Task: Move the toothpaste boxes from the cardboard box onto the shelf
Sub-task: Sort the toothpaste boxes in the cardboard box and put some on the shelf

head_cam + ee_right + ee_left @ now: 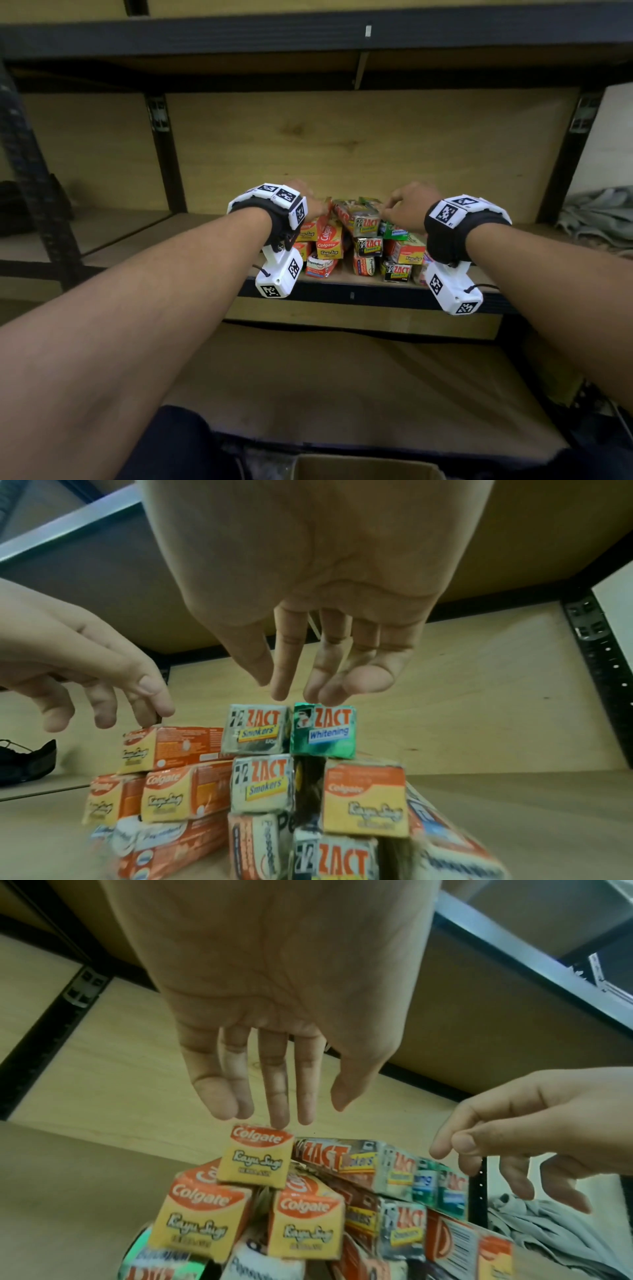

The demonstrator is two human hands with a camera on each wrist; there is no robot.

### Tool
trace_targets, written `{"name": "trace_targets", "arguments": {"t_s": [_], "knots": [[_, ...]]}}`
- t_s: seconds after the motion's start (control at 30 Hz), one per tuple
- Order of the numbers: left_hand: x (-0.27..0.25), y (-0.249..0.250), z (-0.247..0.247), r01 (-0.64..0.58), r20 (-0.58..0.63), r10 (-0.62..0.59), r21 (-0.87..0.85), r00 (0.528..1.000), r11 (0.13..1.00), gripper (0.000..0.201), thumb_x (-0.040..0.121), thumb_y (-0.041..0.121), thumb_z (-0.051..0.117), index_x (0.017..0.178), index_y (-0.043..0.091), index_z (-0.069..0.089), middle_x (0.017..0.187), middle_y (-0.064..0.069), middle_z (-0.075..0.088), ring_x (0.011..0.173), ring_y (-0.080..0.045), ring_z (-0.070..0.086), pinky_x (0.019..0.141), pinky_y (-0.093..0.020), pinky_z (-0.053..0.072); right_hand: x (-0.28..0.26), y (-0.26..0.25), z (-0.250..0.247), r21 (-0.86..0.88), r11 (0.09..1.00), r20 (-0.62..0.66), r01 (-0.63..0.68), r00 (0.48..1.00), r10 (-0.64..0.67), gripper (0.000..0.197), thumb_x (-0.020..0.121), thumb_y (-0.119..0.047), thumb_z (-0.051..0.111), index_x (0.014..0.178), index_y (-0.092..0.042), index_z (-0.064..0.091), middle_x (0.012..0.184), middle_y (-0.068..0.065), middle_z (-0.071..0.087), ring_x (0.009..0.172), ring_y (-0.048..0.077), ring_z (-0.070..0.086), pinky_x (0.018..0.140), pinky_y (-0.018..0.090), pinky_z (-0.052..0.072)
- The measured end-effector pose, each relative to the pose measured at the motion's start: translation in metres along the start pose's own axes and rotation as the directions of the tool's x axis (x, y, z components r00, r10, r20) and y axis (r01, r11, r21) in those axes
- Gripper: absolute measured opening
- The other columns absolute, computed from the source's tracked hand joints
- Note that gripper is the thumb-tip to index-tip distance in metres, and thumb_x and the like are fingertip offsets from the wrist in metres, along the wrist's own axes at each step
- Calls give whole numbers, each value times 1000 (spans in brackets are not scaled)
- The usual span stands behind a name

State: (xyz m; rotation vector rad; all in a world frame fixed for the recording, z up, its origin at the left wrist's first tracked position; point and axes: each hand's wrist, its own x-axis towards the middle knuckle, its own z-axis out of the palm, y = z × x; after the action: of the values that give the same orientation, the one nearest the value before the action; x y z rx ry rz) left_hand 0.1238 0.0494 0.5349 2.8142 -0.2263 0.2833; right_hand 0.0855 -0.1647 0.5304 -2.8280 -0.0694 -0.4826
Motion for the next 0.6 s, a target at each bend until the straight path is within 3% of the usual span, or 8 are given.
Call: {"name": "trace_targets", "arguments": {"t_s": [0.07,0.1,0.17,0.2,0.27,0.37,0.5,0.6], "knots": [[-22,7,-1,-10,5,10,-47,1000,999,40,92,41,59,104,5,71,104,-12,70,79,-23,55,65,-32,50,-16,4,-2,8,1000,17,-5,1000,5,20,93,-28,57,94,-22,76,94,0,73,75,15,63,58,20,46],[-33,10,-1,-27,5,27,-71,1000,997,42,92,41,60,107,4,71,108,-13,70,81,-24,58,72,-34,54,-25,6,-1,2,1000,26,-12,1000,11,21,93,-28,57,94,-21,76,90,1,73,71,16,63,55,20,45],[-51,12,5,-48,39,52,-101,998,994,40,92,42,59,106,7,72,107,-12,71,90,-27,66,86,-37,56,-42,10,2,-26,999,29,-26,999,27,21,92,-31,58,92,-21,77,77,-2,71,69,19,64,61,22,47],[-57,11,11,-54,58,62,-130,996,990,38,90,42,60,103,9,73,104,-10,72,92,-28,67,87,-38,57,-52,12,4,-30,999,34,-38,999,39,21,91,-32,59,90,-21,77,70,-5,68,67,19,63,63,22,48],[-69,8,25,-45,116,71,-210,991,977,32,87,40,61,97,12,74,98,-5,75,82,-23,66,81,-36,58,-69,17,11,-36,998,75,-56,996,58,22,90,-36,61,89,-20,77,66,-6,66,65,19,64,63,23,51],[-88,2,58,18,266,77,-339,961,941,26,88,34,61,97,14,73,90,-1,74,68,-18,61,63,-28,52,-94,28,32,-38,997,173,-69,982,74,22,91,-38,61,87,-22,75,73,0,71,65,19,68,55,22,52],[-116,-13,113,60,462,121,-358,878,932,18,91,32,57,94,24,74,93,2,74,69,-17,64,65,-30,53,-125,47,74,5,997,333,-83,940,76,18,89,-39,62,88,-27,74,80,-4,73,67,15,71,49,19,48],[-132,-23,164,107,550,105,-340,828,934,18,88,32,57,91,25,73,93,3,75,67,-18,64,64,-31,54,-150,59,113,-13,997,406,-80,911,79,18,90,-33,60,93,-26,75,87,-7,71,59,6,60,56,20,46]]}}
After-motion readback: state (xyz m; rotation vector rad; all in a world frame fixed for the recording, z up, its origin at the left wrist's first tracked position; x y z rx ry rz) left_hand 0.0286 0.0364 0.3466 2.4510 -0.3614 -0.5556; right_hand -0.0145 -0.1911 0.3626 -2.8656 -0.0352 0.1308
